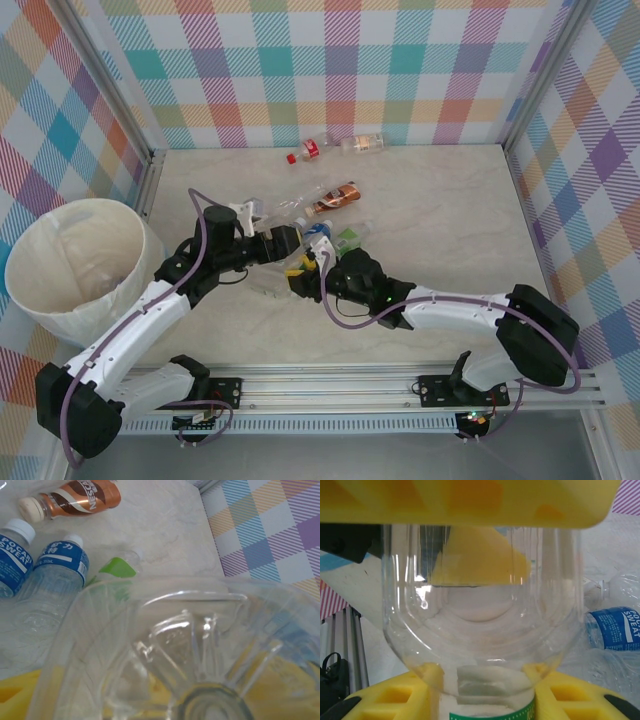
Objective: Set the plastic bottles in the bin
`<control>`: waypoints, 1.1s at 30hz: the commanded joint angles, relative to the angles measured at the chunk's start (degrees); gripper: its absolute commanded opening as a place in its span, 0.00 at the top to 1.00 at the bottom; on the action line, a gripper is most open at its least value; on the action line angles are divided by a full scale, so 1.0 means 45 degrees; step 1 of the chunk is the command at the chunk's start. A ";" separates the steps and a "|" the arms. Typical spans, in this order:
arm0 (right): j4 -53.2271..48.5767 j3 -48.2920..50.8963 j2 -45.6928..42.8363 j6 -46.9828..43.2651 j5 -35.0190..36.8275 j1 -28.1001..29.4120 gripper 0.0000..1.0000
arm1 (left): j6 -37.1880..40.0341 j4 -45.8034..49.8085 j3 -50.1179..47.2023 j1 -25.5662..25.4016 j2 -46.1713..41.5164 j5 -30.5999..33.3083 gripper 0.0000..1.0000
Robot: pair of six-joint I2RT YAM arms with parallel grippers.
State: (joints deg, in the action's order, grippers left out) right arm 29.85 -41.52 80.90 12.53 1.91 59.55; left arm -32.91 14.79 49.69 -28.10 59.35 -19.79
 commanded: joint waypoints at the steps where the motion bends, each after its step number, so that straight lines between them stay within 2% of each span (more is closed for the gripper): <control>1: -0.0094 -0.0650 -0.0027 0.0104 -0.0884 0.0190 0.78 | 0.0217 -0.0283 -0.0028 -0.0202 -0.0135 0.0341 0.22; 6: -0.0659 -0.0852 -0.0122 0.0252 -0.1010 0.0186 0.68 | 0.0184 -0.0491 0.0005 -0.0202 -0.0108 -0.0135 0.38; 14: -0.1337 -0.0961 -0.0483 0.0067 -0.1047 0.0195 0.49 | 0.0149 -0.1039 -0.0068 -0.0203 -0.0053 -0.0338 0.46; 21: -0.1893 -0.0686 -0.1518 -0.0207 -0.0788 0.0187 0.17 | 0.0320 -0.0715 0.0197 -0.0182 -0.0295 0.0299 0.49; 25: -0.2298 -0.0304 -0.2503 -0.0052 0.1111 0.0190 0.00 | 0.1147 0.0481 0.0840 -0.0182 -0.0637 0.1068 0.49; 29: -0.2996 0.0112 -0.3291 0.0833 0.4264 0.0169 0.00 | 0.2227 0.2213 0.2184 -0.0155 -0.0910 0.2051 0.52; 33: -0.2338 0.1072 -0.3786 0.1751 0.5826 0.0146 0.00 | 0.2780 0.2984 0.3201 -0.0153 -0.1156 0.2850 0.53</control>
State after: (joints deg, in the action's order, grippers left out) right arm 19.00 -39.51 64.75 16.34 19.03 60.10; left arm -24.51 24.34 60.38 -28.23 56.05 -10.68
